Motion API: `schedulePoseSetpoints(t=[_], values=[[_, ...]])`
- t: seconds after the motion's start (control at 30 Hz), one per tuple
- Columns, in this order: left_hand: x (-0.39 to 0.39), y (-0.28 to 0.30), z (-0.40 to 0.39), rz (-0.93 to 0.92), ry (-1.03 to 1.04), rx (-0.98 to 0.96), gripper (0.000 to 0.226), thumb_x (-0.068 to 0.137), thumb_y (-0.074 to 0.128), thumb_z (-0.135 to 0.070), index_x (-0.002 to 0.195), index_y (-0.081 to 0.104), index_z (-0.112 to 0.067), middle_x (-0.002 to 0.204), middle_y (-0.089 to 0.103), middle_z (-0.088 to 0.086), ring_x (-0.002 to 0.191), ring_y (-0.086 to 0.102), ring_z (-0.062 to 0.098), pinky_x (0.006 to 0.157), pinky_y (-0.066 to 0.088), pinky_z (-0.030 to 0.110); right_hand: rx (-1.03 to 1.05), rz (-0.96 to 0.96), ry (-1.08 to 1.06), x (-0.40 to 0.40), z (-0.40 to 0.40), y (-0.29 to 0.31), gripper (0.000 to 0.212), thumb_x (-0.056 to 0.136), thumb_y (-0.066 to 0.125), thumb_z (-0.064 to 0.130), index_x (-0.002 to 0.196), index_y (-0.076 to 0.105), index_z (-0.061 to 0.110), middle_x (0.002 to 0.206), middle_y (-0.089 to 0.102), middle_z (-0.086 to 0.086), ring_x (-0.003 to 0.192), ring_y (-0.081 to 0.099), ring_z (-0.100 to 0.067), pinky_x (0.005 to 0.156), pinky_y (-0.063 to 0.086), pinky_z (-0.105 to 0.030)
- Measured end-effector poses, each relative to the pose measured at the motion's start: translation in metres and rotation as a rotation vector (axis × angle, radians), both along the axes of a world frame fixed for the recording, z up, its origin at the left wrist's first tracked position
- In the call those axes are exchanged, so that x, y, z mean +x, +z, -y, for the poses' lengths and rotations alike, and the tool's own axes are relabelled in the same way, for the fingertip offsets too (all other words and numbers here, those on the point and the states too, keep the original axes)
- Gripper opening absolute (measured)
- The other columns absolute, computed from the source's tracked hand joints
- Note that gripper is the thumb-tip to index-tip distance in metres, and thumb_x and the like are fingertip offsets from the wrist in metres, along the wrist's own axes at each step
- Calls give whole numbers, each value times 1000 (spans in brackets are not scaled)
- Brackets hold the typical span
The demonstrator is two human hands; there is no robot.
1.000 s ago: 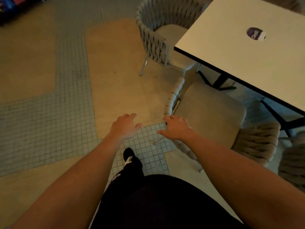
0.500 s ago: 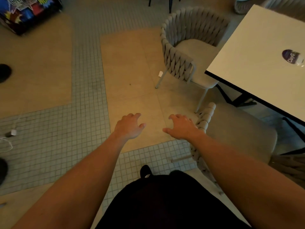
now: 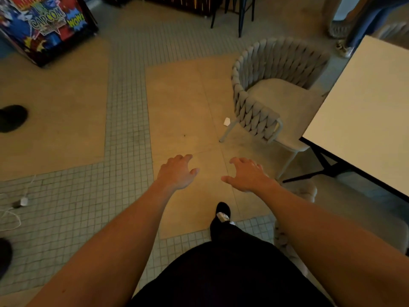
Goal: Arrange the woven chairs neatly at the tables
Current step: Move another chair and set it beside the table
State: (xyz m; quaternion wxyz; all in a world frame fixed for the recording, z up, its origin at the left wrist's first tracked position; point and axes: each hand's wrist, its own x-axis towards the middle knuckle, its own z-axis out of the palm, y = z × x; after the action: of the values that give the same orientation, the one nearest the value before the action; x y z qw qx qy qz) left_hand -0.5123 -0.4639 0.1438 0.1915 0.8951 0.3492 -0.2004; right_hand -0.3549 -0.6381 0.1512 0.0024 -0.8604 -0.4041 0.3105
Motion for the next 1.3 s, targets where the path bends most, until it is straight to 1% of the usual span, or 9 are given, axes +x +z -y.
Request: schedulePoseSetpoints(t=[0.23,0.47,0.67,0.8,0.93,1.03,1.17,1.3], values=[[71,-2,-76,11,40,-22,73,97,44,-65,156,25,-28,156,36,6,140,38,33,110,38,52,-33,24,49,78,-72,-5,74,96,51,66,154,34,23,158,39,-8,145,34,-33,117,29,-54],[139,-1,-130,-13,38,-25,74,97,45,-64,157,24,-27,157,34,7,140,37,33,110,37,52,-33,21,70,147,-135,-7,77,97,49,68,156,33,21,159,37,-10,146,33,-35,118,28,-55],[200,-8,-202,-21,7,-41,74,97,46,-62,157,23,-27,158,33,6,141,35,32,111,37,49,-42,-16,50,199,-197,-16,82,95,48,71,157,31,20,160,36,-11,146,32,-36,117,28,-56],[243,-12,-267,-11,-52,-45,73,97,45,-63,157,23,-27,158,33,6,142,34,32,111,36,49,-21,12,-16,233,-249,-26,81,94,49,72,155,33,22,159,37,-9,145,33,-36,116,30,-56],[290,-11,-340,-48,-149,-40,73,98,45,-62,158,21,-28,159,31,5,143,32,32,112,36,48,-8,6,-127,264,-308,-31,82,92,49,74,155,32,24,160,36,-6,145,33,-34,117,28,-57],[321,-5,-379,-65,-212,-50,73,97,46,-62,158,21,-29,160,30,4,144,30,30,112,35,47,-5,11,-194,282,-342,-31,81,92,49,73,154,33,24,160,36,-6,145,34,-34,117,28,-56],[370,2,-426,-73,-325,-62,75,97,48,-61,158,21,-29,161,27,3,145,28,29,113,34,48,19,15,-300,311,-382,-28,80,92,51,71,154,33,24,159,37,-5,145,33,-33,117,26,-56],[424,9,-450,-77,-447,-44,75,97,47,-61,158,21,-26,160,28,3,143,30,30,112,35,48,18,16,-395,341,-401,-28,78,92,51,71,152,35,25,157,38,-6,145,33,-34,117,27,-56]])
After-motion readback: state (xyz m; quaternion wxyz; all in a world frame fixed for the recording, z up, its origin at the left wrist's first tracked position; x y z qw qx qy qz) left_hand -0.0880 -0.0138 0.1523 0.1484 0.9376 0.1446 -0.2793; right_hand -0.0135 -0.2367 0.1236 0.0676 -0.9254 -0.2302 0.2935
